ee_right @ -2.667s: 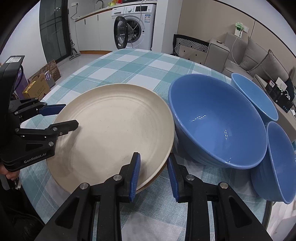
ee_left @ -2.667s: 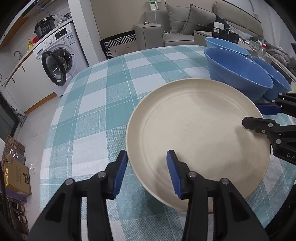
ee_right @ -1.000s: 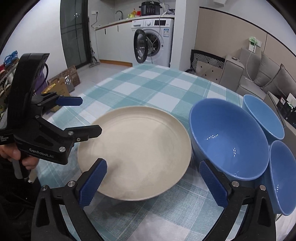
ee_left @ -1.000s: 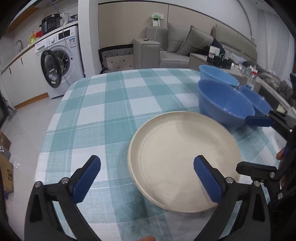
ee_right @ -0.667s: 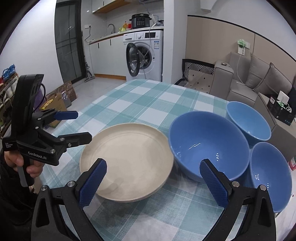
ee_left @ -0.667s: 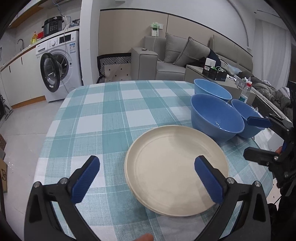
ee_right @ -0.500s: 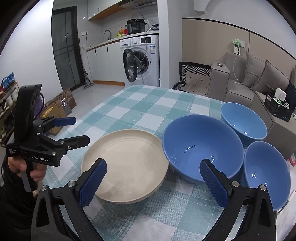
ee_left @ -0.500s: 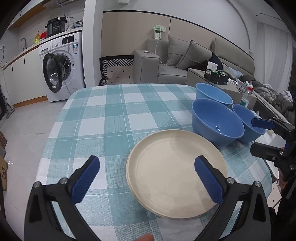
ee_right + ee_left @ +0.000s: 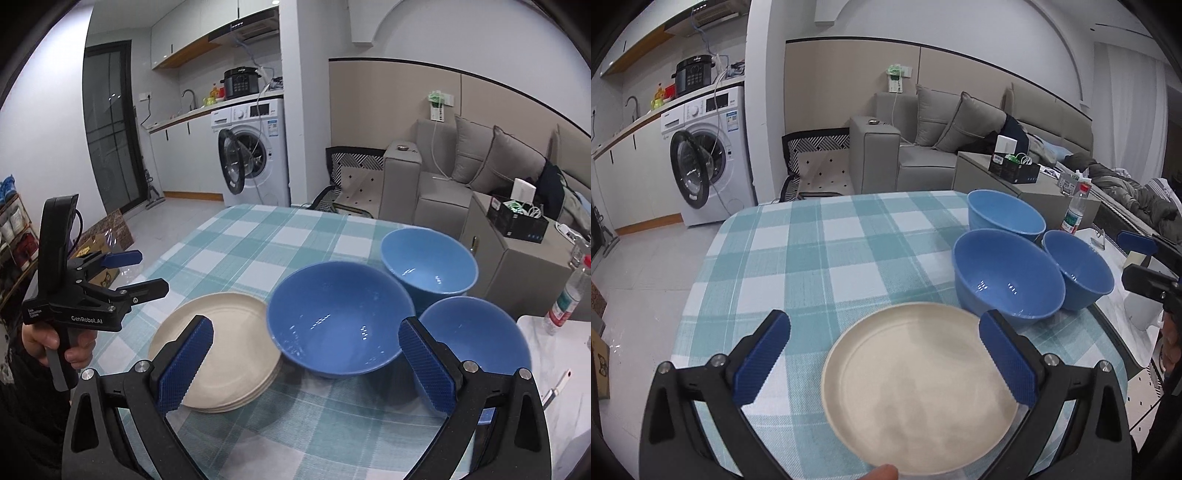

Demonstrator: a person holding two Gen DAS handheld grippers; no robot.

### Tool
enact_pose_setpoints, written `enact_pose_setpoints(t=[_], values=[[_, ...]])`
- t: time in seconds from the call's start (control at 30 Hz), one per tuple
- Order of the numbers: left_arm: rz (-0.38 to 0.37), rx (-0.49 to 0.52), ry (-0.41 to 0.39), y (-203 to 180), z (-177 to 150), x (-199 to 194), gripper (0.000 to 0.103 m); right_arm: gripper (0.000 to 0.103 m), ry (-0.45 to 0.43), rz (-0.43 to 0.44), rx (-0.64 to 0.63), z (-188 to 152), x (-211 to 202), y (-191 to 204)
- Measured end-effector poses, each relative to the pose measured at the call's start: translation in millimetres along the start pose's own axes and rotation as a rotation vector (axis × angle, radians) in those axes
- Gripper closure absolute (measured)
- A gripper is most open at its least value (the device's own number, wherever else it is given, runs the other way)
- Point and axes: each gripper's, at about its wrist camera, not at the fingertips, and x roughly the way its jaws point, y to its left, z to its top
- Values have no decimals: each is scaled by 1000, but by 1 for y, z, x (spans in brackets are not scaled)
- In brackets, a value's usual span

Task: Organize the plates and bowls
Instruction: 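Move both tools away from the plates toward the large blue bowl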

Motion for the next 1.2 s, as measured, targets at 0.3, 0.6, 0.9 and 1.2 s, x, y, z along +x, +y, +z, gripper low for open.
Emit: enact_pose_setpoints(t=[0.3,0.6,0.9,1.2], values=[[-26,54,-33,-34,40,12,0,1,-62,-72,120,20,-33,-55],[-51,73,-42,-62,75,35,0,1,-61,-146,189,32,-43,-107],[-64,70,-19,-79,98,66,0,1,-48,-166,235,46,-37,-139],[-58,75,-5,-86,116,89,0,1,-36,-198,255,59,-31,-159]])
